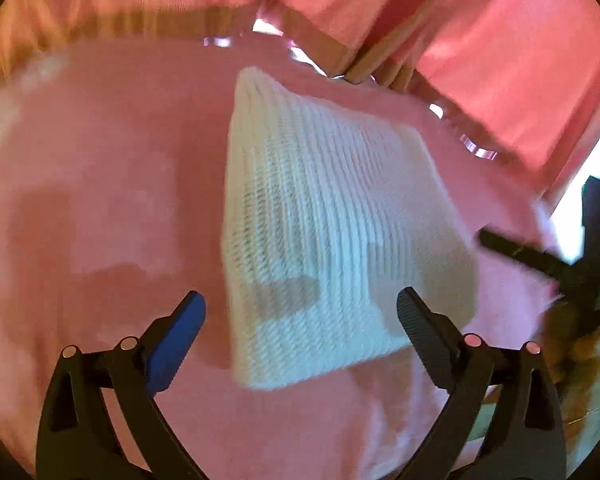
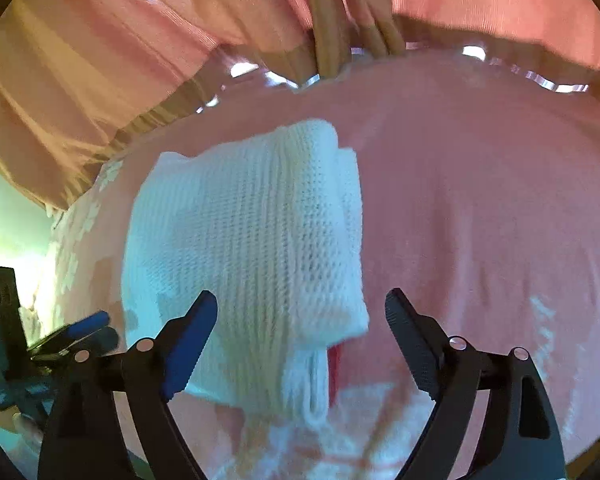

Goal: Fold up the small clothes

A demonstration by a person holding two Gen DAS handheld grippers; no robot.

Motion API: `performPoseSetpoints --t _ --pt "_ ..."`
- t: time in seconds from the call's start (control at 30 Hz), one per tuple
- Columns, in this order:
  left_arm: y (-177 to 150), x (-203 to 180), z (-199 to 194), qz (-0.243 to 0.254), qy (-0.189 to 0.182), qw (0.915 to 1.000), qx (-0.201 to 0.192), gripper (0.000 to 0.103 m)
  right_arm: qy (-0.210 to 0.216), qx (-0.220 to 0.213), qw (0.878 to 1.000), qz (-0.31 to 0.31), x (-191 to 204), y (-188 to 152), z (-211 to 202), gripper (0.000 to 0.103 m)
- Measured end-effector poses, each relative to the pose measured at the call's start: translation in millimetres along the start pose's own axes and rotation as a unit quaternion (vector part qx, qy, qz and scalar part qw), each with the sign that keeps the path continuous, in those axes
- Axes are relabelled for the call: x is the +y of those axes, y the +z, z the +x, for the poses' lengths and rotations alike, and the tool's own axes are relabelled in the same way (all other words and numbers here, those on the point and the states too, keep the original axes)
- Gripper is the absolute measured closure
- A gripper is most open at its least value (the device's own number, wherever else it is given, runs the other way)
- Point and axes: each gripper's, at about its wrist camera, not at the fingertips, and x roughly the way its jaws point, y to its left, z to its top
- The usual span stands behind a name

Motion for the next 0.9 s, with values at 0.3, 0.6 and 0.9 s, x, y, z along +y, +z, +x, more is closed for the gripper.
performPoseSetpoints --t 0.3,0.6,0.9 --pt "28 42 58 -0.091 -0.042 0.9942 0.039 0.005 0.073 0.078 0.992 0.073 -38 -8 60 0.019" --pt "35 22 78 -0.057 -0.052 0.9961 0.041 0.008 0.089 0.072 0.991 0.068 -23 -7 76 0.032" --pt "60 -2 40 -0.026 -0.061 0.9970 0.041 0.055 0.048 -0.004 0.998 0.028 31 6 17 0.064"
